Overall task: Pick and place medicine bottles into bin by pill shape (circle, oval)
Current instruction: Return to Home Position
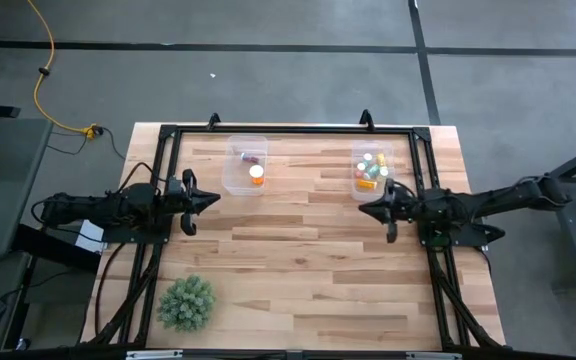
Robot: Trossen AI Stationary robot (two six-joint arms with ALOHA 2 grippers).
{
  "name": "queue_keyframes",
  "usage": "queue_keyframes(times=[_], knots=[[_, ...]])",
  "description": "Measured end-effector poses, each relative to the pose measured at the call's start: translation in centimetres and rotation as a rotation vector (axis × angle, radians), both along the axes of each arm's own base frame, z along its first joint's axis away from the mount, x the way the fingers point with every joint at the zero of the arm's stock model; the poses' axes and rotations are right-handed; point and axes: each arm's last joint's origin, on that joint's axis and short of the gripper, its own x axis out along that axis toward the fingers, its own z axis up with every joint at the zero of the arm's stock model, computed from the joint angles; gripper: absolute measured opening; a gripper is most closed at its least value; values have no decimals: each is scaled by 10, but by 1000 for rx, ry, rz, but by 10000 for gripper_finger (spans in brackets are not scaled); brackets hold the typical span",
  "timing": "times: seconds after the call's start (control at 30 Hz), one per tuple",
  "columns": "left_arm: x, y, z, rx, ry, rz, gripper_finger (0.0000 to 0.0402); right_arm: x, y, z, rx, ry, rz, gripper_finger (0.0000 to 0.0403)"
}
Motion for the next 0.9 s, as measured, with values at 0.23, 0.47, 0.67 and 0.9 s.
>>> queue_keyframes(times=[0.23, 0.47, 0.67, 0.9], knots=[[0, 0, 0, 0, 0, 0, 0, -17, 6, -10, 16, -101, 72, 0], [0, 0, 0, 0, 0, 0, 0, -29, 14, -8, 6, -73, 150, 0], [0, 0, 0, 0, 0, 0, 0, -38, 11, -8, -18, -95, 87, 0], [0, 0, 1, 0, -6, -2, 0, -35, 9, -10, -78, -121, 79, 0]])
